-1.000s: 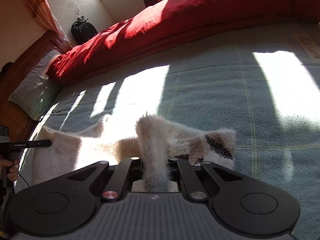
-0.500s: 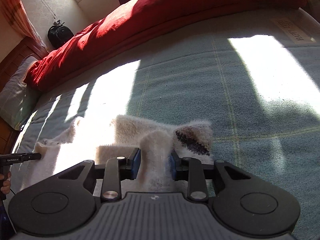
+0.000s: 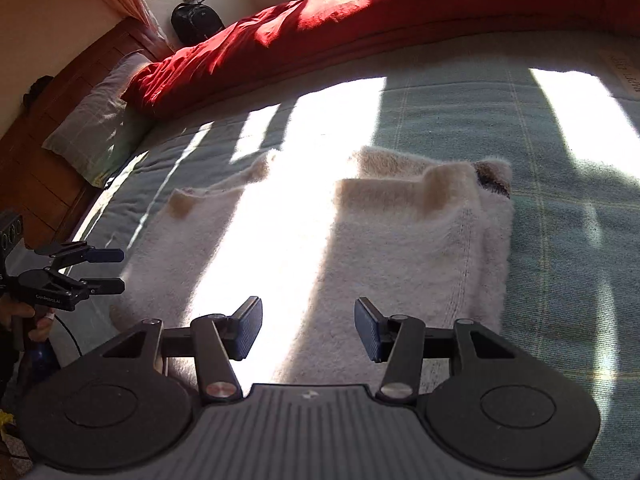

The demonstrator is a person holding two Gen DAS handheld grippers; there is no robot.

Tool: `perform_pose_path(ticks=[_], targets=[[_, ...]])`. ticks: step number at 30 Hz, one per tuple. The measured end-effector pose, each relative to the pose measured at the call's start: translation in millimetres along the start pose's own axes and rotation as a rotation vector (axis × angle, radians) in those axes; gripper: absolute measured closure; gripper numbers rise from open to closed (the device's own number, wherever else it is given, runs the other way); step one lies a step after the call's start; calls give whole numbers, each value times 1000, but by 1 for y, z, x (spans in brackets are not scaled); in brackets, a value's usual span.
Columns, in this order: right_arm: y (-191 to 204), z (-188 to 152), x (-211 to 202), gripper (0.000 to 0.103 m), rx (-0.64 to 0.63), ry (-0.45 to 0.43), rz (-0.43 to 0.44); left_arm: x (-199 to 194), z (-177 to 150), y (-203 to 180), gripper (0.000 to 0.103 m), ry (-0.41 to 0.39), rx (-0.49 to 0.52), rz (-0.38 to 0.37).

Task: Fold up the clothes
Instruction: 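Move both open grippers to the side edge of the folded sweatshirt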

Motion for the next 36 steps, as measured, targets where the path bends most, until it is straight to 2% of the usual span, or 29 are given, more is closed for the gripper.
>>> perform_pose_path(ticks=[1,4,7,10,12,14,15,17,18,22,25,29,30,32,36], targets=[[0,-9,5,47,-15,14,-37,5,-7,-1,22,8,-16,-12],[-7,-31,13,48,-47,32,-123,22,-22,14,22,35,-53,52],[-15,-41,4,48,-23,14,-121,16,-30,21,23,15,-86,21],[0,-39,-9,48,-22,-2,-118,-3,-24,6,24,-18,-63,15],[14,-36,-10,47,-27,-14,-20,-9,-16,-8,24,-35,-58,-75],[32,-27,3,42,7,4,150,-6,-8,-24,23,-27,-84,-200],[38,-24,12,41,22,18,205,0,-6,-27,23,-9,-110,-246],[49,-19,30,41,51,49,303,13,-1,-32,23,26,-163,-337],[53,-18,39,41,57,69,316,19,1,-35,23,44,-189,-383],[36,-27,45,41,102,92,299,37,-14,-7,23,87,-315,-368],[14,-38,40,41,144,91,272,30,-38,25,23,64,-402,-372],[-34,-59,7,41,252,31,216,16,-65,56,23,41,-465,-359],[-34,-60,3,41,245,24,196,12,-68,59,23,39,-464,-364],[-31,-62,-6,41,222,14,156,5,-67,55,23,27,-442,-323],[-23,-64,-23,36,175,-7,77,-11,-49,16,23,-4,-222,-106]])
Point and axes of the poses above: each gripper's, at about its wrist camera, not at the fingertips, and x roughly the way its jaws point, y to its left, z to its top, the point moved 2 cm from there along x, roughly the way its jaws point, and after that the axes turned 12 degrees about y, right-handed, at the moved point
